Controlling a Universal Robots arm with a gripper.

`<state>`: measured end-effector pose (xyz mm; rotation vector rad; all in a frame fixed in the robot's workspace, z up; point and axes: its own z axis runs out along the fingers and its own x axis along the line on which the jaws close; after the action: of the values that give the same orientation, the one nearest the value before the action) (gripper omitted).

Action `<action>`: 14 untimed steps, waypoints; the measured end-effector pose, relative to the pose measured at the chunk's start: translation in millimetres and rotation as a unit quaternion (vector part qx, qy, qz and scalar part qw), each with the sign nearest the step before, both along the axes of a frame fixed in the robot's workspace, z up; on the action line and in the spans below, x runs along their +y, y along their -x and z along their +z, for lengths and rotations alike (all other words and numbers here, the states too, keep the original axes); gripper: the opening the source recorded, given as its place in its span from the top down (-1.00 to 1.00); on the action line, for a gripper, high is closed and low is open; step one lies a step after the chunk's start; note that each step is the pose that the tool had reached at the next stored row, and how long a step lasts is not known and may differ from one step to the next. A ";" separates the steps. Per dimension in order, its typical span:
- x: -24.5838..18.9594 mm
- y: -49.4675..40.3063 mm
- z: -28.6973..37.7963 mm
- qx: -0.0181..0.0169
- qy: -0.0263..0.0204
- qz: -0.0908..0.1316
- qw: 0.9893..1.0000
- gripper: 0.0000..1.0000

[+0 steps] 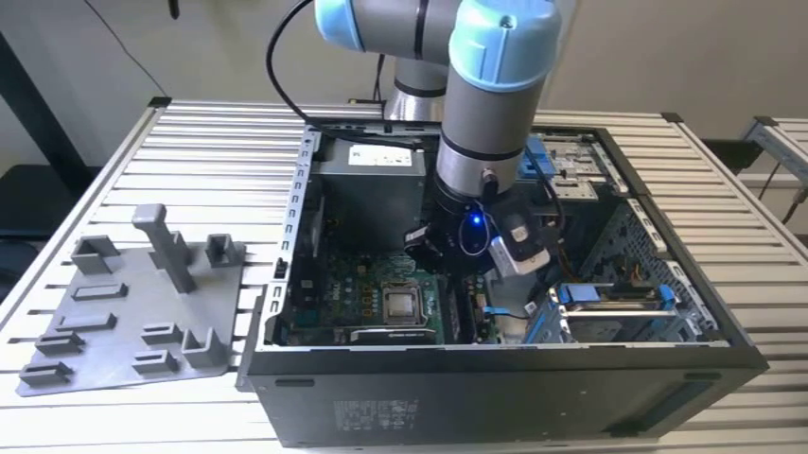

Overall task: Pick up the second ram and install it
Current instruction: 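Insert the second ram into the second slot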

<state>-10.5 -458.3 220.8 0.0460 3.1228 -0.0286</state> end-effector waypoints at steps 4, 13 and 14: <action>0.5 -0.1 -0.3 0.000 0.001 0.000 1.000 0.72; 1.9 -0.1 -4.4 0.000 0.002 0.000 1.000 0.72; 2.1 -0.1 -4.6 0.000 0.002 0.000 1.000 0.72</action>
<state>-10.3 -456.2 216.1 0.0448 3.1228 -0.0362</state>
